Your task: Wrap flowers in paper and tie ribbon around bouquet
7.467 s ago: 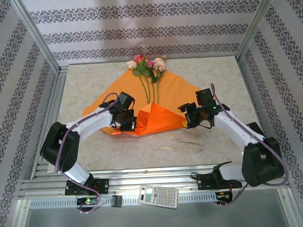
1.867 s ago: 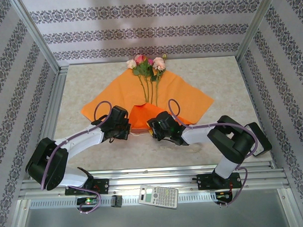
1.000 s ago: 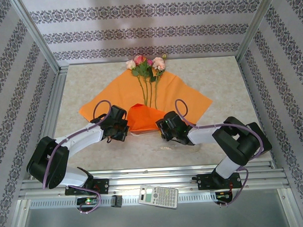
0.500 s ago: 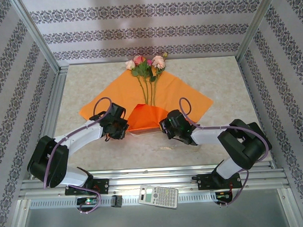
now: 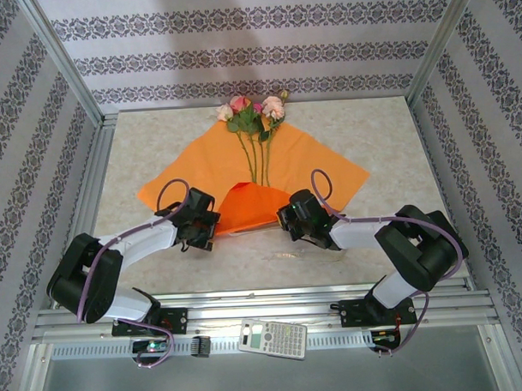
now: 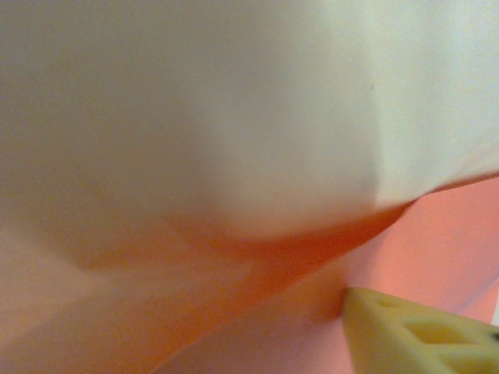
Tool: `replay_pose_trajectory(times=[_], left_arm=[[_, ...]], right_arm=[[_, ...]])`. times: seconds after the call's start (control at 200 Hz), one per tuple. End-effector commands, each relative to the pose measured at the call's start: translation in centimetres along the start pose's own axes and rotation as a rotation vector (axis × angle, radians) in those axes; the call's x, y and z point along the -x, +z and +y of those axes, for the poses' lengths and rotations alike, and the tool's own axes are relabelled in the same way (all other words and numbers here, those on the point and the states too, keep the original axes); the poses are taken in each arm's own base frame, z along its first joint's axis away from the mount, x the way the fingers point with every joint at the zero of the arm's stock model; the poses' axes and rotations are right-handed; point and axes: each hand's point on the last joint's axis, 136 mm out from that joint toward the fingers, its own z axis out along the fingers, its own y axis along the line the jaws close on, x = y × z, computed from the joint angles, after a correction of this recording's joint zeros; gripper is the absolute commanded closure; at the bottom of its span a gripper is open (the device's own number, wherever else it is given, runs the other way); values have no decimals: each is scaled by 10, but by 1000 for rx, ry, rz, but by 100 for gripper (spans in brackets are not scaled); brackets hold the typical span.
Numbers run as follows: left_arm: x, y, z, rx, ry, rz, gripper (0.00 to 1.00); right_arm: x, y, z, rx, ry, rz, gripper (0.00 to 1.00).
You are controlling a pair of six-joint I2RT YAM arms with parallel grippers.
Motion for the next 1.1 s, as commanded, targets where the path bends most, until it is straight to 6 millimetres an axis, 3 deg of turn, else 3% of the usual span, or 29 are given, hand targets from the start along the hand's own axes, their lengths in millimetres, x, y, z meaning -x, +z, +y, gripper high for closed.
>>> replay_pose_trajectory(times=[0.0, 0.095, 0.135, 0.215, 0.305, 0.365, 0.515, 0.614, 0.704, 0.794, 0.919, 1.099], left_arm=[[10, 0, -1, -35, -49, -62, 55], [14, 1, 9, -19, -49, -75, 82], [16, 2, 12, -20, -48, -78, 88], [18, 1, 15, -23, -41, -85, 89], [17, 1, 11, -36, -25, -77, 89], [16, 1, 8, -45, -16, -71, 89], [15, -1, 4, -51, -1, -68, 88], [15, -2, 2, -51, 14, -65, 88], [15, -1, 1, -57, 17, -60, 85], [14, 0, -3, -67, 34, -54, 74], [14, 0, -6, -76, 51, -53, 66], [23, -1, -6, -84, 64, -72, 69]], right_arm=[[2, -2, -1, -5, 9, -21, 100], [6, -4, -3, -9, 4, -37, 100], [8, -5, -5, -10, 5, -41, 100], [14, -6, -5, -9, 1, -51, 100], [21, -10, -8, -23, -16, -64, 74], [30, -14, -12, -43, -27, -87, 64], [56, -21, -29, -74, -7, -133, 59], [70, -25, -33, -82, 4, -156, 64], [77, -25, -33, -83, 11, -162, 82], [78, -27, -35, -88, 16, -159, 100], [77, -33, -38, -102, 29, -164, 100], [79, -35, -41, -104, 44, -170, 100]])
